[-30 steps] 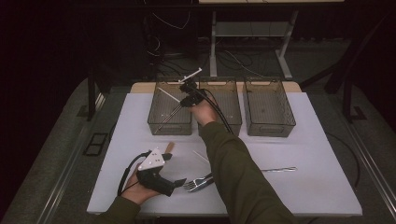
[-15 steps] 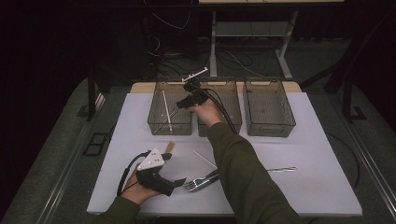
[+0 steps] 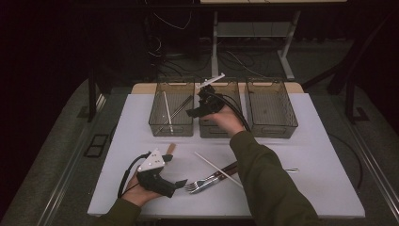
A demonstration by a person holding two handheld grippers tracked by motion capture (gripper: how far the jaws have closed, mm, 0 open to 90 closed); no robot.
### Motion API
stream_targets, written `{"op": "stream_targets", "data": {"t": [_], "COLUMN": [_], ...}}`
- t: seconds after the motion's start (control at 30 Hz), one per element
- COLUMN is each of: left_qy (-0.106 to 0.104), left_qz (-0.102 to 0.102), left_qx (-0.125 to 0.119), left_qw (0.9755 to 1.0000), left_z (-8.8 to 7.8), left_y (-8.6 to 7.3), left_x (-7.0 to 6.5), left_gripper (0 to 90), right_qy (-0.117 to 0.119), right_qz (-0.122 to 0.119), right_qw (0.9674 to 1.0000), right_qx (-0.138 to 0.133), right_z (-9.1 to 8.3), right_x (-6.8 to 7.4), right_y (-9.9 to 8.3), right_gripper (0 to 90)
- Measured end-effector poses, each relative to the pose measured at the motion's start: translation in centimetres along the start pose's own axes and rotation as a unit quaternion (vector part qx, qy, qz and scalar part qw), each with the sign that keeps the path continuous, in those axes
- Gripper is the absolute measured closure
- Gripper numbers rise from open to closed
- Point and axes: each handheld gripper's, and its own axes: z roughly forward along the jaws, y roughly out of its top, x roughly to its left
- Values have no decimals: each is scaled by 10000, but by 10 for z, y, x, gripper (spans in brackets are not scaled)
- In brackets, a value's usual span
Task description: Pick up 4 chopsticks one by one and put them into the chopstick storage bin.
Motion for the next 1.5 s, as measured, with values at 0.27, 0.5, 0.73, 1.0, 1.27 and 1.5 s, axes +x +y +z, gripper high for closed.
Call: {"op": "stream_targets", "data": {"t": [0.27, 0.5, 0.73, 1.0, 1.27, 1.5], "left_qy": [-12, -23, -10, -12, -25, -26], "left_qz": [9, 13, -31, -33, 28, 71], "left_qx": [18, 76, 76, 94, 174, 255], "left_qw": [10000, 10000, 10000, 9999, 9998, 9996], "left_z": [1, 3, 3, 5, 7, 9], "left_y": [0, -1, -1, -2, -3, -3], "left_x": [-1, -1, -2, -1, 2, 1], "left_gripper": [0, 0, 0, 0, 0, 0], "right_qy": [148, 79, 90, 172, 301, 320], "right_qz": [-22, -72, 55, -52, -70, -113], "right_qw": [9999, 9999, 9999, 9998, 9994, 9994], "right_qx": [-3, 11, -104, -127, -142, -12], "right_z": [-30, -50, -66, -84, -98, -107], "right_x": [-3, -4, -8, -7, -1, 6], "right_y": [-21, -43, -68, -95, -125, -152], "right_gripper": [247, 247, 240, 240, 227, 239]}}
